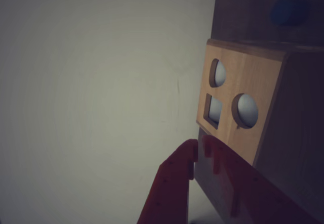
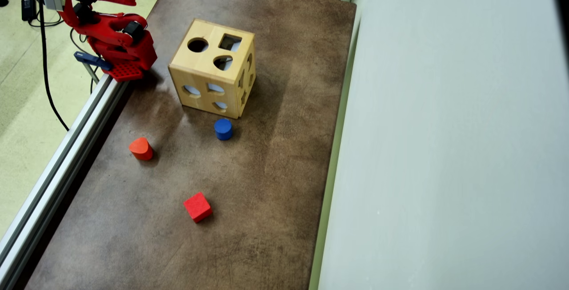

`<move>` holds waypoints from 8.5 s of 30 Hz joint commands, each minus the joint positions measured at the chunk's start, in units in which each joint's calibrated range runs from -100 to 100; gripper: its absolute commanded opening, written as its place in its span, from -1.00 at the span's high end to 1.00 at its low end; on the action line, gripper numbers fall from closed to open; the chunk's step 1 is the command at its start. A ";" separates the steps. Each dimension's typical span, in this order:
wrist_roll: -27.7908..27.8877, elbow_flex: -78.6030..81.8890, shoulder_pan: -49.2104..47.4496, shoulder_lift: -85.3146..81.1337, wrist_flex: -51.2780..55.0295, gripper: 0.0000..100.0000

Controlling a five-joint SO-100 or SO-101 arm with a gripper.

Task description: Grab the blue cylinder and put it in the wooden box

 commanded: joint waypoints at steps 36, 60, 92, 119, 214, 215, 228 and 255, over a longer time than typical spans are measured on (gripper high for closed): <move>-4.25 0.20 -0.88 0.60 -0.39 0.95; -4.25 -0.69 -0.14 25.15 -22.19 0.95; -3.86 -0.60 12.27 89.01 -32.88 0.95; -3.66 -0.60 12.27 100.82 -47.04 0.95; 1.32 -8.12 12.49 113.30 -41.57 0.50; 1.32 -8.12 12.49 113.30 -41.65 0.50; 1.37 -8.12 12.49 114.06 -41.65 0.32; 1.22 -12.77 12.56 121.28 -41.65 0.25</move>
